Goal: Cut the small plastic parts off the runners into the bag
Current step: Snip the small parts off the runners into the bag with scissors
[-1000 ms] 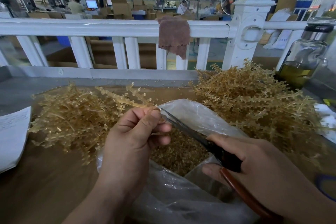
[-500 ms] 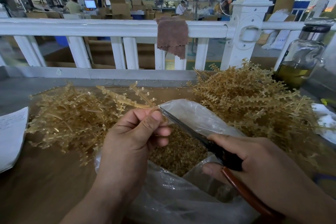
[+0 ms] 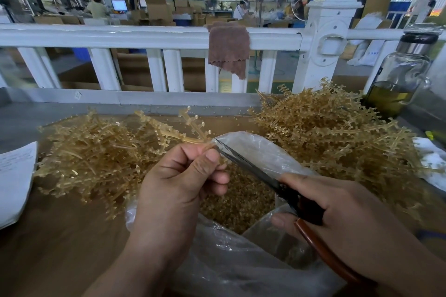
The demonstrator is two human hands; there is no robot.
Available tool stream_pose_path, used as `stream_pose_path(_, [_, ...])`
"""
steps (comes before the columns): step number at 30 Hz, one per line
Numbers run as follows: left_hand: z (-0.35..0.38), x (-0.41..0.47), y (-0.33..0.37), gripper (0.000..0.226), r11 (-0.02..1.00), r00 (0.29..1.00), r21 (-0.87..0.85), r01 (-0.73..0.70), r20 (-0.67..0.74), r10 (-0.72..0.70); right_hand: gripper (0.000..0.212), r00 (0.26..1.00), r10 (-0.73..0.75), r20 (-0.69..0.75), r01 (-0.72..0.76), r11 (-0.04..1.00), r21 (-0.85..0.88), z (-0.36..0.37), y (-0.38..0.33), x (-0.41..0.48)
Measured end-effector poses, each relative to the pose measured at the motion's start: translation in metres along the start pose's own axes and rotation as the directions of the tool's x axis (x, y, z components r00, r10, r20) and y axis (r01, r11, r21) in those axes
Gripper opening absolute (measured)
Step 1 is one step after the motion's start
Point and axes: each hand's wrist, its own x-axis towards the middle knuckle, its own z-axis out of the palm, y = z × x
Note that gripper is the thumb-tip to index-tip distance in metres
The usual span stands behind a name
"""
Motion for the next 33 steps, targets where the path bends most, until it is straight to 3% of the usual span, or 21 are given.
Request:
stream_pose_path(11, [-0.0008,0.0026,-0.0004,0.013,0.998,1.0,-0.066,0.012,-0.028,-0.014,0.073,1.0,-0.006,0.008,0.006,1.0,0.015,0.0018,-0.0006,0.0001])
stream_pose_path(27, [0.0001,0.0015,-0.0015,0.012,0.998,1.0,-0.064,0.008,-0.028,-0.009,0.059,0.998,-0.052,-0.018,0.054,0.994,0.096,0.0026,-0.0025,0.0014])
stream_pose_path(33, [0.0013,0.0,-0.0001,0.012,0.998,0.999,-0.066,0.015,-0.04,-0.017,0.041,0.998,-0.067,-0.02,0.068,0.995,0.072,0.0026,-0.0024,0.0011])
